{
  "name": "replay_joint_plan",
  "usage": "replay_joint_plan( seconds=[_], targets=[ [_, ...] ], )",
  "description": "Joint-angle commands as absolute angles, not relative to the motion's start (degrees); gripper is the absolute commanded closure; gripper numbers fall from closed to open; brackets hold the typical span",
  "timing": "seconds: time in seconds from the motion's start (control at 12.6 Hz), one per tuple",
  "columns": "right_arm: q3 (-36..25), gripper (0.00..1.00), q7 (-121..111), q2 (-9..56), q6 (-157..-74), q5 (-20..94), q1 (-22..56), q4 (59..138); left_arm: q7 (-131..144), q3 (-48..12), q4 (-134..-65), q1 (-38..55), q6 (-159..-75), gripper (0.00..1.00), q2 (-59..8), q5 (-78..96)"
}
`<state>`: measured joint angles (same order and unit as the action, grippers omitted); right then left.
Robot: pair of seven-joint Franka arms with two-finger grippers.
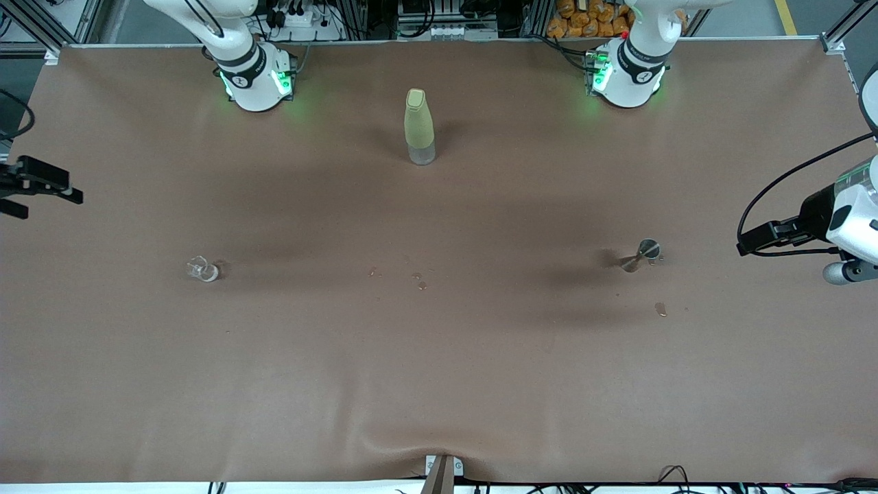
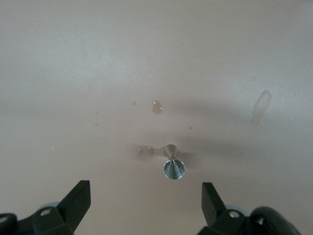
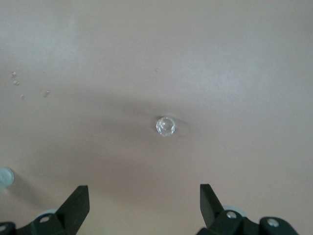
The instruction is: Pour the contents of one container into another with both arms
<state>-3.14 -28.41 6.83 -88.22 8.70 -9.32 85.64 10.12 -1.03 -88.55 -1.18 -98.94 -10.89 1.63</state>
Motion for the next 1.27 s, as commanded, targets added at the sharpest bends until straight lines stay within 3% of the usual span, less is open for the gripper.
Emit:
replay_joint_plan(
  seconds=[0.0, 0.24, 0.55, 1.19],
  targets=[
    [-2.6, 0.00, -38.9, 9.0, -89.0, 12.9, -13.9, 85.8, 10.8, -1.2, -88.3, -1.1, -98.1, 0.00, -10.3, 0.5],
    [-2.6, 0.00, -45.1, 9.2, -90.0, 14.9, -16.2, 88.4, 10.8, -1.2, -88.3, -1.1, -98.1, 0.00, -10.3, 0.6],
    [-2.6, 0.00, -66.6, 11.9, -91.2, 26.8, -22.6, 94.6, 10.8, -1.2, -88.3, -1.1, -98.1, 0.00, -10.3, 0.5],
    [-2.6, 0.00, -101.0, 23.2, -92.3, 44.5, -27.6, 99.7, 10.7, -1.2, -88.3, -1.1, -98.1, 0.00, -10.3, 0.5]
  ],
)
